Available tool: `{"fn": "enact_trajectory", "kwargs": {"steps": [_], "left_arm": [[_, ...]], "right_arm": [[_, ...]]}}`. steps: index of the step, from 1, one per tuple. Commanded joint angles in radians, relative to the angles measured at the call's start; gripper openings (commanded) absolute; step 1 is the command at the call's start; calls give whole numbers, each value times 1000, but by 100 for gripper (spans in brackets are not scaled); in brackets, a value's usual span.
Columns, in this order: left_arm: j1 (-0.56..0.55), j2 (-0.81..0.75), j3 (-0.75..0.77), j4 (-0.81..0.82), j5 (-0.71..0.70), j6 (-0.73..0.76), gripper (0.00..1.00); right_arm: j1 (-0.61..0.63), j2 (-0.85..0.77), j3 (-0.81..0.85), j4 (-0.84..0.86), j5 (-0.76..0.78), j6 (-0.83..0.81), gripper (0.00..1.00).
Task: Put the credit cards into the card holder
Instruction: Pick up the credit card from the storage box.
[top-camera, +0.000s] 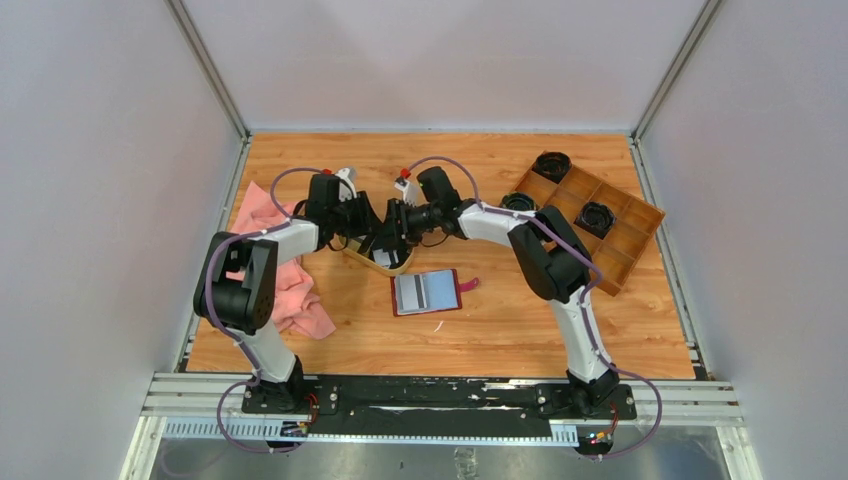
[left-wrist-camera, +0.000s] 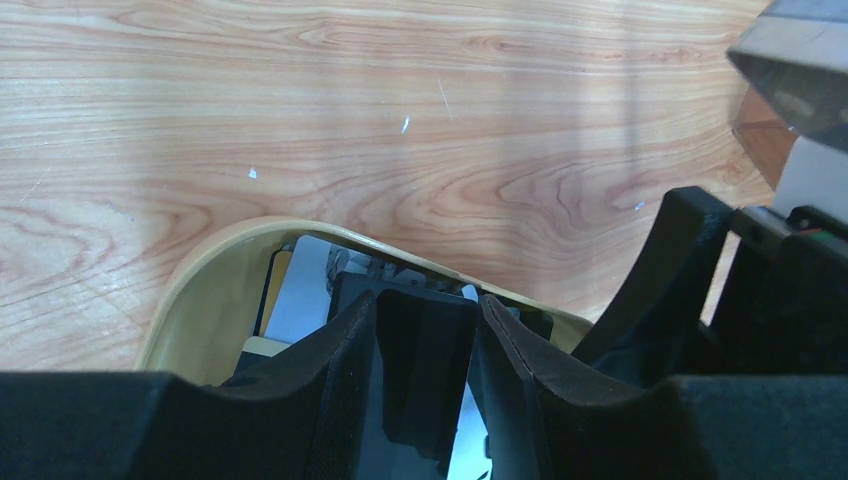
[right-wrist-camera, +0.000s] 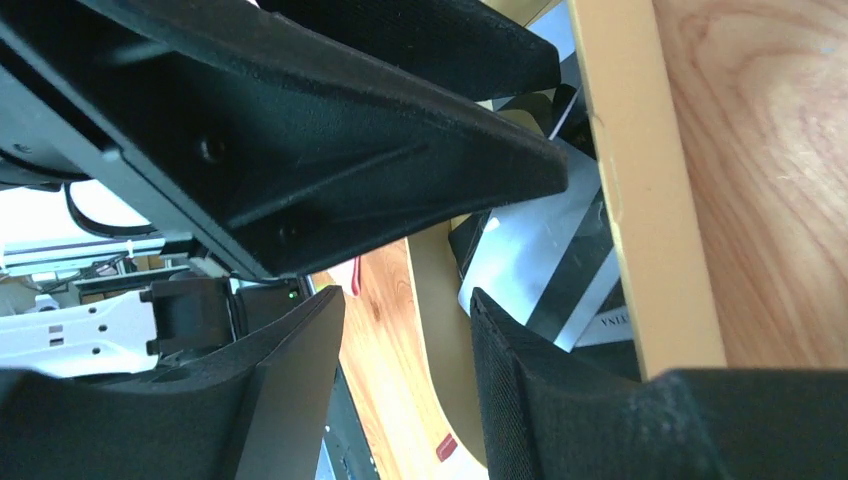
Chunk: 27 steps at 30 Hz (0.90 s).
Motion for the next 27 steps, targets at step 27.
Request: {"fn": "enact_trajectory", "kwargs": {"steps": [27], "left_arm": [[28,38,-72,28,66,-107,42]], "right_arm": [[73,39,6,68,156,299,45]]}}
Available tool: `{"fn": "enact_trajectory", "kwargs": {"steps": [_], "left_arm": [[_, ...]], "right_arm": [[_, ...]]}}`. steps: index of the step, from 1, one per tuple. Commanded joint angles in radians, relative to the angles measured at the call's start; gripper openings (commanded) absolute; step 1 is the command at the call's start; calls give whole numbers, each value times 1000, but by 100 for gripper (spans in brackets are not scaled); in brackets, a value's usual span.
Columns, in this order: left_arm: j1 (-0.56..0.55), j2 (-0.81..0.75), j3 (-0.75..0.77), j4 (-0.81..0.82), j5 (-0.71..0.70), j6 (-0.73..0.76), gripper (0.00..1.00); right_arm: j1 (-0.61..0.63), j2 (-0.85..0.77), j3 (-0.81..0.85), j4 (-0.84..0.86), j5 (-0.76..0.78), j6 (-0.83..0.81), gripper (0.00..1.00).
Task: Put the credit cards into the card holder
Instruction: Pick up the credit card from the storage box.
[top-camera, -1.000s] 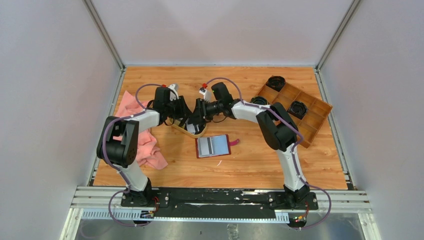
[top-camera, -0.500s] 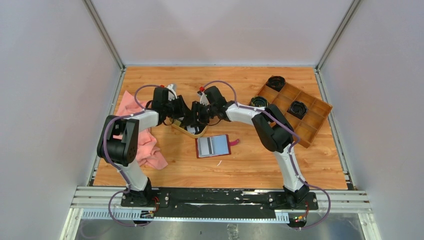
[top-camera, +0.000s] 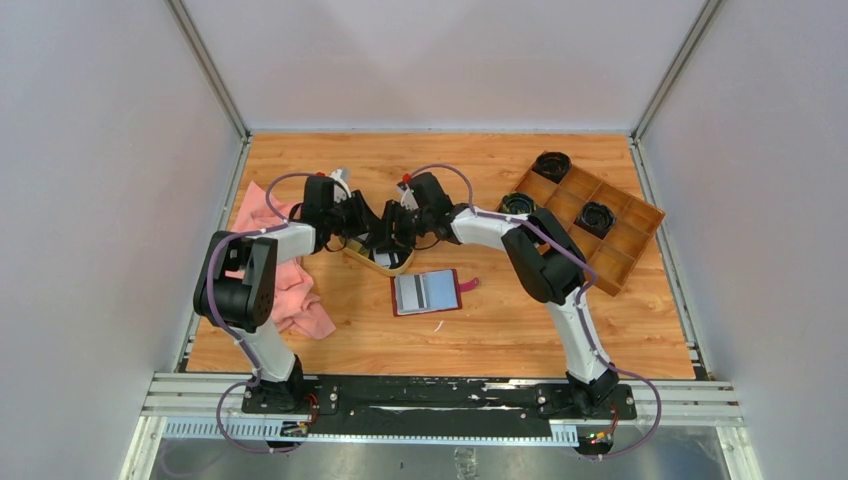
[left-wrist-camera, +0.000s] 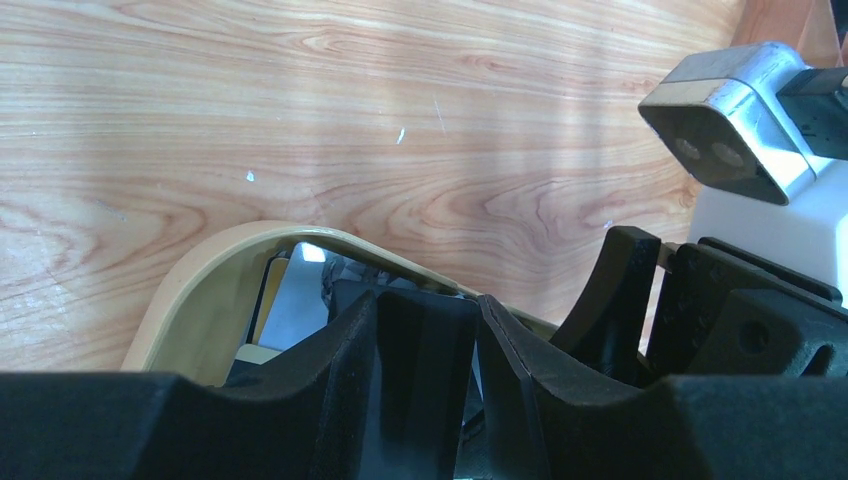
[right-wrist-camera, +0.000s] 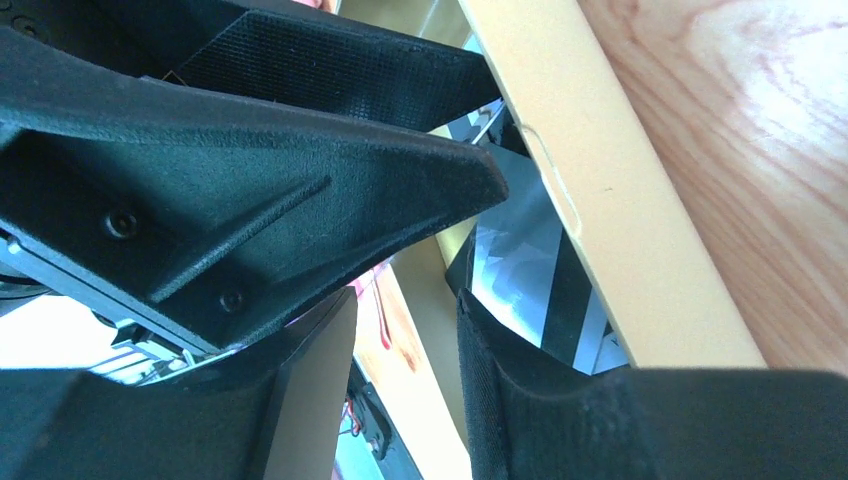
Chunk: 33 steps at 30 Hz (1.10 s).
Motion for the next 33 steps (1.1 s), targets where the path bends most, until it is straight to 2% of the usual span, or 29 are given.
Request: {"fn": "enact_trajectory", "kwargs": {"steps": [1,7,10,11,16,22,26,33], "left_arm": [[0,23,-40,-59,7,-10,42],[0,20,-40,-59,9,-11,42],[0,17,-40,-59,14,-15,42],[0,17,-41,-59,16,-15,42],[0,7,-47,-59,17,-18,42],[0,-9,-46,-59,21,-22,44],[8,-35,-34,-59,37,-29,49],[50,-165,-26,-59,87,-19,63]], "right_arm": [[17,13,-23,97,-37,69,45],[17,6,-42,141,-57,82,47],[18,9,-24,67,-20,49,46],[18,12,-23,59,-10,49,44],[22,43,5,44,-4,74,19],[17,26,-11,23,10,53,6],[2,4,-31,7,20,19,0],[-23,-48,-28,2,-8,-46,0]]}}
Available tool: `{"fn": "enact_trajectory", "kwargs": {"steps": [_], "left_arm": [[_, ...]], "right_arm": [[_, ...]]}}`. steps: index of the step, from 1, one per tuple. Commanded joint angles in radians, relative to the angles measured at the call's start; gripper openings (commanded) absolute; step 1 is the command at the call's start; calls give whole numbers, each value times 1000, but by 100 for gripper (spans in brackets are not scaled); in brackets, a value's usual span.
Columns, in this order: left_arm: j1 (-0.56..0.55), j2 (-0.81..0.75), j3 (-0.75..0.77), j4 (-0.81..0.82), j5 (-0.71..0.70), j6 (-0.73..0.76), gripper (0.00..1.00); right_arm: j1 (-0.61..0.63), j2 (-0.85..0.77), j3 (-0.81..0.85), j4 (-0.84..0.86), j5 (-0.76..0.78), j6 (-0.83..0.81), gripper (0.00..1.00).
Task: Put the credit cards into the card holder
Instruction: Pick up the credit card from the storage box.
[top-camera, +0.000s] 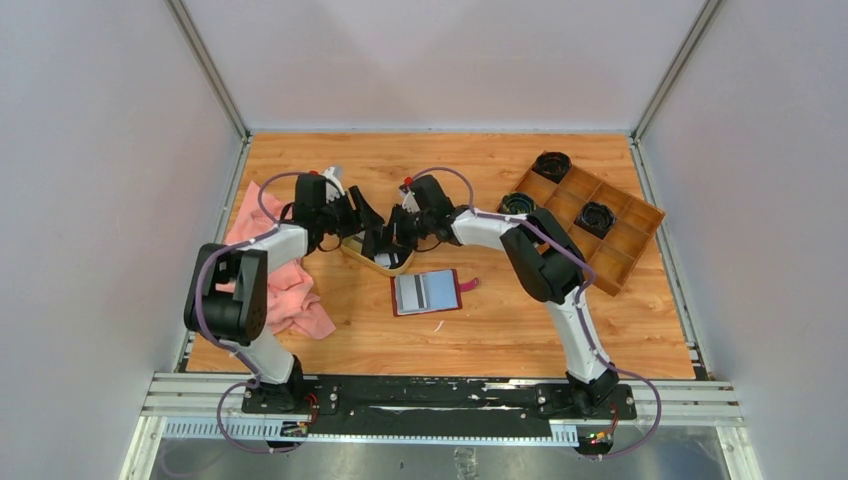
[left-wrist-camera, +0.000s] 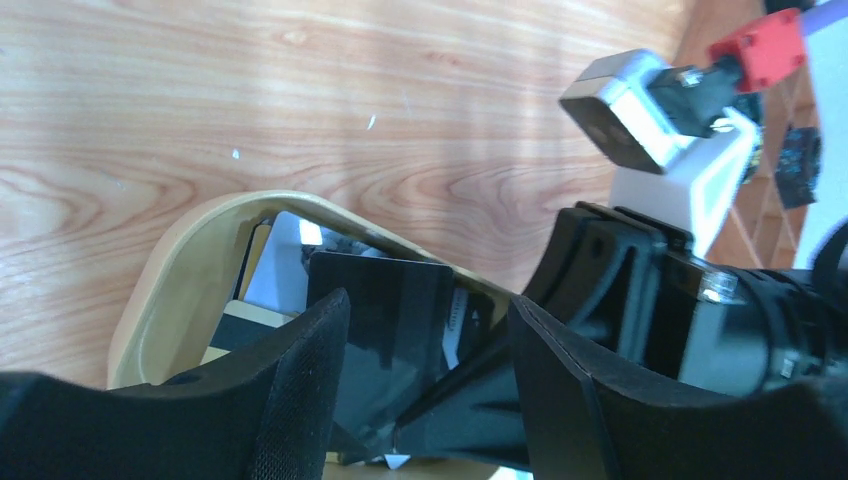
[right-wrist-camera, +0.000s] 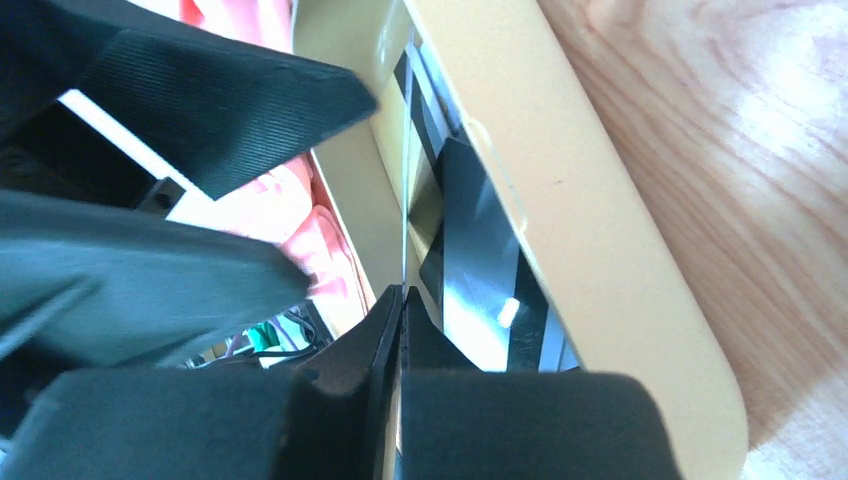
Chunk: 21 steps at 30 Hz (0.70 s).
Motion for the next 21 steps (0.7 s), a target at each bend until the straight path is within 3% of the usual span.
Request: {"fn": "enact_trajectory", "kwargs": {"steps": [1,7,10,15,21], "left_arm": [[35,-128,-8,-22,56,14,64],[70,-328,-35,-22,59,57,68],[74,-451,-74,-23,36,88,75],[78,-664,-180,-22,0,98,99],[77,-849,-269,-22,98,22,100]], "right_arm": [[-17,-68,-7,-12,-19,-68,0],[-20,-127,-19,10,-62,-121,0],[-29,-176,-32,21,-101,-188,0],[-49,-315,-95,90,-252,-379,0],[-79,-483,-183,-15,-451,-701,0]]}}
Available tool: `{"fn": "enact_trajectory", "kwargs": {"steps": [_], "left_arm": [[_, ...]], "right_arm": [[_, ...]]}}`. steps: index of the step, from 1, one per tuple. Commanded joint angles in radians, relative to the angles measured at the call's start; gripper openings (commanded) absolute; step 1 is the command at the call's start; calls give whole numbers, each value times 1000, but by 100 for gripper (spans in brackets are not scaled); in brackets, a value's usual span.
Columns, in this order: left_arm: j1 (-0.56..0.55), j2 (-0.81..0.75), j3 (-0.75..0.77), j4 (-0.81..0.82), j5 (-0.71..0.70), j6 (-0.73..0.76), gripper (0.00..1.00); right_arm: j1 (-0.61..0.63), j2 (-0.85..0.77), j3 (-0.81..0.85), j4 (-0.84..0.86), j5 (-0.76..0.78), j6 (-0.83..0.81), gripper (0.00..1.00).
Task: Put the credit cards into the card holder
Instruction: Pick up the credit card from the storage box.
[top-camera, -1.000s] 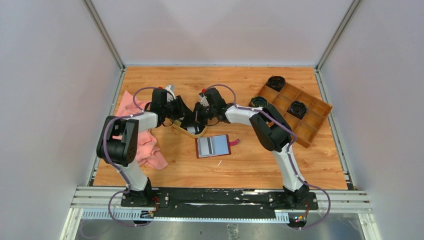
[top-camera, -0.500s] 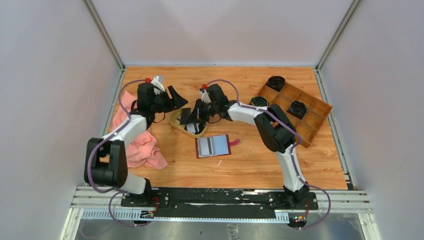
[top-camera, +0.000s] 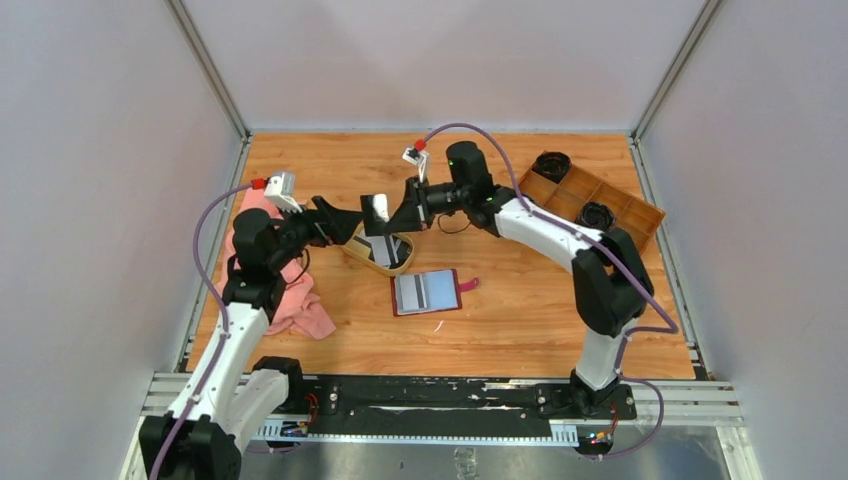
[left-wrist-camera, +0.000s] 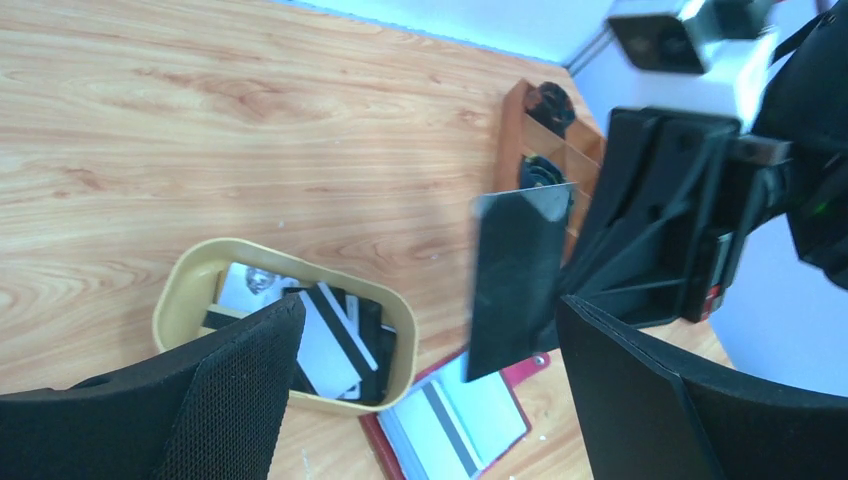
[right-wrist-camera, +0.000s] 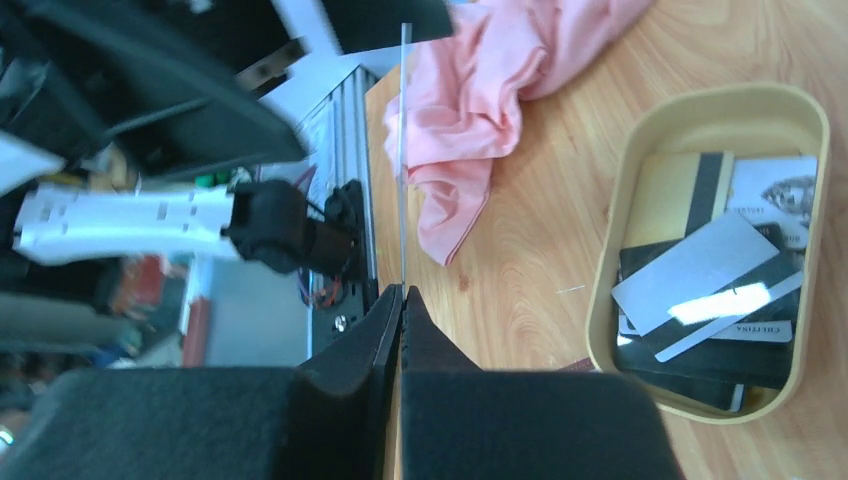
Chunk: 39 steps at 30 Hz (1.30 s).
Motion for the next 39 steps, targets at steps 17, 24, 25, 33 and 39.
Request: {"fn": "enact_trajectory", "kwargs": {"steps": [17,24,25,33,39], "left_arm": [[-406,-260,-148,163,84,-63,99],[-525,-221,-286,435,-23,-90,98],[-527,-218,-300,460,-32,-98,98],[-534,-131,-400,781,-53,-235,88],[-535,9,-406,1008,-43,-322,82]], "right_arm": [[-234,-361,-305,-332,-543,-602,0],[-244,-399,-362,-332,-568,-665,0],[-244,-392,-359,-334,-579,-663,0],[-242,-364,-354,-341,-622,-662,0],[-240,-360,-355,-341,-620,-662,0]]}}
